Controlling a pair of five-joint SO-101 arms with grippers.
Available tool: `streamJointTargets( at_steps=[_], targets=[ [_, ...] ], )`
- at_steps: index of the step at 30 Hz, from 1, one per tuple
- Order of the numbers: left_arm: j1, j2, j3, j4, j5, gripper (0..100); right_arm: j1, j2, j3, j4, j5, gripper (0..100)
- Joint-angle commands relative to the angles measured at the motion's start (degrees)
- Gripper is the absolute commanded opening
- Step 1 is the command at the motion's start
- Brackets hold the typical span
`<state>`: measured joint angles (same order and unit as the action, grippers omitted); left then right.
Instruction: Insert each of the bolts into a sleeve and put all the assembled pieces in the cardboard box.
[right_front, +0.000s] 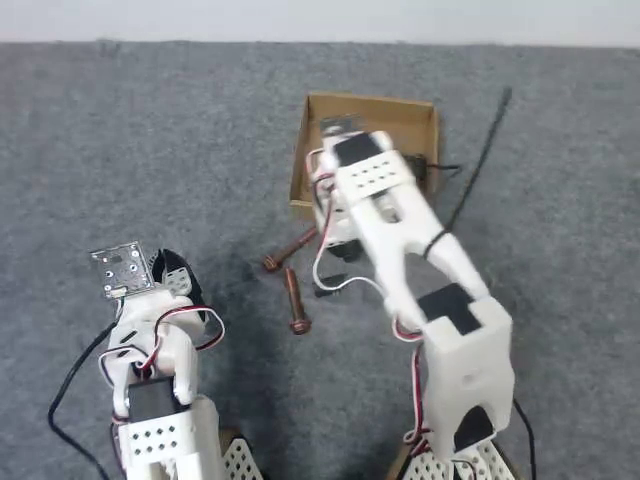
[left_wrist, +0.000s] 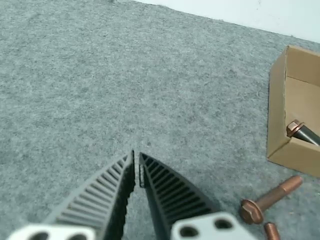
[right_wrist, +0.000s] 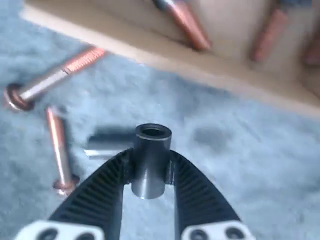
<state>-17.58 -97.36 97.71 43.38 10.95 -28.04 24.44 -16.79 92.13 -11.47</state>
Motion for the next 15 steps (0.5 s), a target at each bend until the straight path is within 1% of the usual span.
streamJointTargets(
  at_steps=[1,5,15],
  targets=[
    [0.35,-0.70,-0.84,-1.32,-0.62,1,3.56,-7.96,1.85,2.86,-0.79,0.6],
    [0.44,-0.70,-0.84,-1.32,-0.62,1,6.55,-12.97,10.99,1.45,-0.53,0.6],
    [0.44,-0.70,-0.84,-1.14,-0.62,1,15.78,-31.60,37.19,-4.09,-0.44,0.6]
  ],
)
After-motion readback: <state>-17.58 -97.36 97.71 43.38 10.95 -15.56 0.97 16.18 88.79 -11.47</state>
